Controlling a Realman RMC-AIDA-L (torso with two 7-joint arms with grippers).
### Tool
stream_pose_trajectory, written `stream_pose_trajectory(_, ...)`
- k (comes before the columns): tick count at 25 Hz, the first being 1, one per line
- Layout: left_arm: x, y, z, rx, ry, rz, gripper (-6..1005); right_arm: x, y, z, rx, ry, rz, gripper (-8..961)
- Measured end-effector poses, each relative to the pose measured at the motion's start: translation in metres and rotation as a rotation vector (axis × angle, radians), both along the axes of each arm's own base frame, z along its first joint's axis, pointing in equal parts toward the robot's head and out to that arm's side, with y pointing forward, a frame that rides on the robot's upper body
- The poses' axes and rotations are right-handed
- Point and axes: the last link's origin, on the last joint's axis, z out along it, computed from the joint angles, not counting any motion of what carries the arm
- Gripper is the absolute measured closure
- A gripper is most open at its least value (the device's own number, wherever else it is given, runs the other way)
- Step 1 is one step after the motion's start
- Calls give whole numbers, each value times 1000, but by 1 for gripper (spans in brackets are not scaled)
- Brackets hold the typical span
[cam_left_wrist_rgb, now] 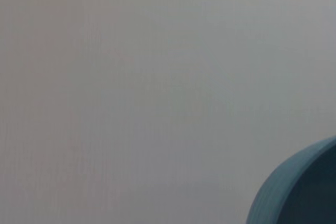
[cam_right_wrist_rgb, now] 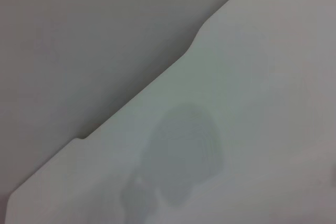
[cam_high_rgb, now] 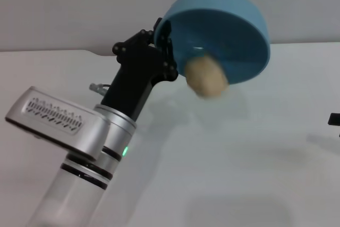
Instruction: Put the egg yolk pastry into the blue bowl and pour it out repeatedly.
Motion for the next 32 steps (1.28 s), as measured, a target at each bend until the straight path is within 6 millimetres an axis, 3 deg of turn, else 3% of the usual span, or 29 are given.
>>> stream_pose_trajectory(5, 2, 3, -13, -74, 32, 7, 999, -2, 2, -1, -4, 1, 8, 473)
stream_pose_trajectory(14, 4, 14, -18, -107, 76, 11, 999, -5, 4, -7, -27, -3, 19, 480)
stream_pose_trajectory(19, 5, 31, -17, -115, 102, 44, 998, -17, 10, -18, -76, -13, 69, 483)
stream_pose_trajectory(25, -3, 66, -12, -172, 136, 182, 999, -28, 16, -28, -118, -23, 114, 488)
stream_pose_trajectory(32, -11, 73, -7, -163, 140, 220, 998, -35, 19, -35, -145, -25, 144, 493)
